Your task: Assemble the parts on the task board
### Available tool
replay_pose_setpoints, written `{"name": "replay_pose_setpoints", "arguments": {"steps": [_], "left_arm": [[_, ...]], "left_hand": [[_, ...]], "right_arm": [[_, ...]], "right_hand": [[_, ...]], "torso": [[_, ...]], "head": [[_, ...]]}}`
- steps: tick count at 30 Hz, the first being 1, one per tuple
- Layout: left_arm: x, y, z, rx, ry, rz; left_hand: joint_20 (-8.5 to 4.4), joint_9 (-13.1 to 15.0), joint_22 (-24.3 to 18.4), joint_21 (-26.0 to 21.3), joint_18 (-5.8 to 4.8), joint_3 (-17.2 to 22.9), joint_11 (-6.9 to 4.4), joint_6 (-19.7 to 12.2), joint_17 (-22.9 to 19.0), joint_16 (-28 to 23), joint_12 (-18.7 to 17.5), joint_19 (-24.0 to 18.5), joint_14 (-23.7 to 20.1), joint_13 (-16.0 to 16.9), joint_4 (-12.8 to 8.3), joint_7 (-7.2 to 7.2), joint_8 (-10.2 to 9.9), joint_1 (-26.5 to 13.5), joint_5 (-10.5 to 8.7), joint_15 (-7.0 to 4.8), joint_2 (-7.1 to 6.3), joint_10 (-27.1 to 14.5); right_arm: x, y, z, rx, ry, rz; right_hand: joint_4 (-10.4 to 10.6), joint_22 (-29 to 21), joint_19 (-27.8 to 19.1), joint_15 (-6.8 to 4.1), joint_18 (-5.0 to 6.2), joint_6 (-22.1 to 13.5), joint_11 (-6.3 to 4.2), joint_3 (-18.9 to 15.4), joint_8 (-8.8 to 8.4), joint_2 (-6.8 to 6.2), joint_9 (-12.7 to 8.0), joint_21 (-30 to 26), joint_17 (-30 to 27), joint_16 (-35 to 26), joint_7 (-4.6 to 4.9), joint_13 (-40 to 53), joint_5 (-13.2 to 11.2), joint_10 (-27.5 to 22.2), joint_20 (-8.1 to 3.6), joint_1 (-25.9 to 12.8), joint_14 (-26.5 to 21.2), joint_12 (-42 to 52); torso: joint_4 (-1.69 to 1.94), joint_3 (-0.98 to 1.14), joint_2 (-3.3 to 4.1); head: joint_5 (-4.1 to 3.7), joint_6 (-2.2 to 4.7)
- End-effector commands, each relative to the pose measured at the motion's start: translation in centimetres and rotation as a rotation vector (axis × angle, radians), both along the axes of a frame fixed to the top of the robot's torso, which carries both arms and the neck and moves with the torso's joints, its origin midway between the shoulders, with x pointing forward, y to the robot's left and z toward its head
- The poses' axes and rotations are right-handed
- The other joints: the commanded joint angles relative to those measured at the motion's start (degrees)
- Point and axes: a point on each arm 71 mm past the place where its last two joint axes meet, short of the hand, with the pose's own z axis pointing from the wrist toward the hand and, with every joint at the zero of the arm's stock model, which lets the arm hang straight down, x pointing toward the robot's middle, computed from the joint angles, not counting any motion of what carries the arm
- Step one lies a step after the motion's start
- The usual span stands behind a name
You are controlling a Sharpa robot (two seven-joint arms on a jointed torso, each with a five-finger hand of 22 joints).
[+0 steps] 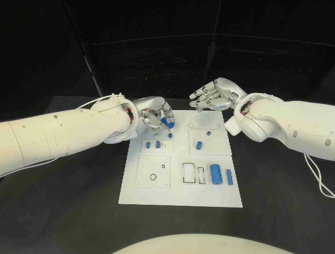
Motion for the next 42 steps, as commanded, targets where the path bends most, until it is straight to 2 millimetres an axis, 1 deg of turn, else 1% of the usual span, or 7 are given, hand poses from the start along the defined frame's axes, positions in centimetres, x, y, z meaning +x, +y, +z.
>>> {"name": "replay_pose_setpoints", "arguments": {"steps": [1,5,13,14,29,34,42], "left_arm": [[-0.4,-0.6,-0.4,0.131,-0.132,-0.138],[-0.4,-0.7,-1.2,0.197,-0.155,-0.166],[-0.2,-1.5,-2.1,0.228,-0.182,-0.189],[-0.1,-1.6,-2.1,0.228,-0.186,-0.188],[0.6,-2.5,-2.4,0.257,-0.182,-0.164],[0.8,-2.6,-2.6,0.273,-0.169,-0.156],[0.9,-2.8,-2.7,0.285,-0.158,-0.154]], "left_hand": [[-0.47,-0.9,0.4,1.4,0.66,-0.1,-0.46,1.1,5.3,7.2,-0.9,3.4,5.3,-1.2,-0.1,-0.21,-0.7,-0.2,-0.09,-0.66,-0.83,0.2],[-1.29,-2.0,1.0,2.6,0.69,0.0,-0.66,2.0,11.3,14.7,-1.8,6.3,9.4,-2.7,0.3,-0.48,-1.5,-0.6,-0.14,-1.34,-1.76,0.7],[-1.76,-3.5,7.4,9.4,-0.49,1.2,-0.98,3.8,16.0,20.7,-2.6,10.0,12.1,-4.6,0.9,-0.66,-2.5,-0.5,-0.16,-1.42,-1.5,2.5],[-1.72,-3.7,8.2,10.2,-0.67,1.3,-0.97,4.0,16.5,21.3,-2.6,10.3,12.4,-4.8,0.9,-0.65,-2.6,-0.4,-0.15,-1.43,-1.36,2.8],[-1.51,-4.9,10.8,12.8,-1.2,3.3,-0.63,5.7,17.6,23.2,-3.6,11.3,13.0,-6.6,0.9,-0.45,-3.5,0.0,-0.15,-0.98,0.48,4.8],[-1.45,-5.3,12.1,14.0,-1.4,4.4,-0.56,6.6,18.1,24.0,-4.0,11.6,13.2,-7.3,0.9,-0.46,-3.6,0.0,-0.15,-0.9,1.36,5.9],[-1.45,-6.0,13.7,15.5,-1.58,5.7,-0.68,7.6,18.3,24.7,-4.8,11.9,13.3,-8.5,0.6,-0.56,-4.0,-0.3,-0.15,-0.97,1.28,7.4]], "right_arm": [[0.0,0.0,0.2,0.006,-0.008,0.004],[0.1,0.0,0.2,0.006,-0.012,-0.001],[0.2,-0.2,0.2,0.007,-0.022,-0.011],[0.3,-0.2,0.2,0.007,-0.022,-0.012],[0.3,-0.1,0.3,-0.026,-0.046,-0.008],[0.3,0.1,0.4,-0.156,-0.151,0.027],[0.4,0.3,0.6,-0.404,-0.351,0.092]], "right_hand": [[0.2,-0.1,0.1,0.01,0.23,-0.4,-0.06,-0.1,0.36,-0.09,0.1,-0.3,-0.1,0.3,0.13,-0.1,0.3,-0.3,0.38,-0.5,-0.3,0.3],[0.2,-0.1,0.1,-0.01,0.24,-0.4,-0.08,0.0,0.37,-0.06,0.1,-0.3,-0.1,0.3,0.11,-0.1,0.4,-0.3,0.38,-0.4,-0.3,0.3],[0.2,-0.1,0.1,-0.01,0.24,-0.4,-0.08,0.0,0.37,-0.06,0.1,-0.3,-0.1,0.3,0.11,-0.1,0.4,-0.3,0.38,-0.4,-0.3,0.3],[0.2,-0.1,0.1,-0.01,0.24,-0.4,-0.08,0.0,0.37,-0.06,0.1,-0.3,-0.1,0.3,0.11,-0.1,0.4,-0.3,0.38,-0.4,-0.3,0.3],[0.0,-0.1,0.2,0.0,0.27,-0.4,-0.09,0.1,0.37,-0.06,0.1,-0.4,-0.1,0.4,0.11,-0.1,0.5,-0.4,0.36,-0.1,-0.5,0.3],[-0.7,-0.1,0.4,-0.2,0.3,0.0,-0.29,0.9,0.62,0.4,0.2,-0.5,-0.2,0.6,-0.03,-0.1,0.3,-0.4,0.23,1.3,-0.5,0.5],[-2.2,0.1,0.8,-0.68,0.25,1.8,-0.72,2.1,1.31,0.52,0.3,-0.4,-0.3,0.9,-0.47,-0.2,-0.7,0.1,0.01,3.8,-0.3,0.8]], "torso": [[0.05,-0.02,0.01],[0.06,0.02,0.02],[-0.13,0.0,0.1],[-0.05,0.01,0.04],[-0.03,0.03,0.04],[-0.05,0.03,0.0],[0.04,0.04,-0.01]], "head": [[-0.1,0.27],[-0.17,0.45],[-0.16,0.61],[-0.25,0.59],[-0.21,0.47],[-0.21,0.47],[-0.18,0.49]]}}
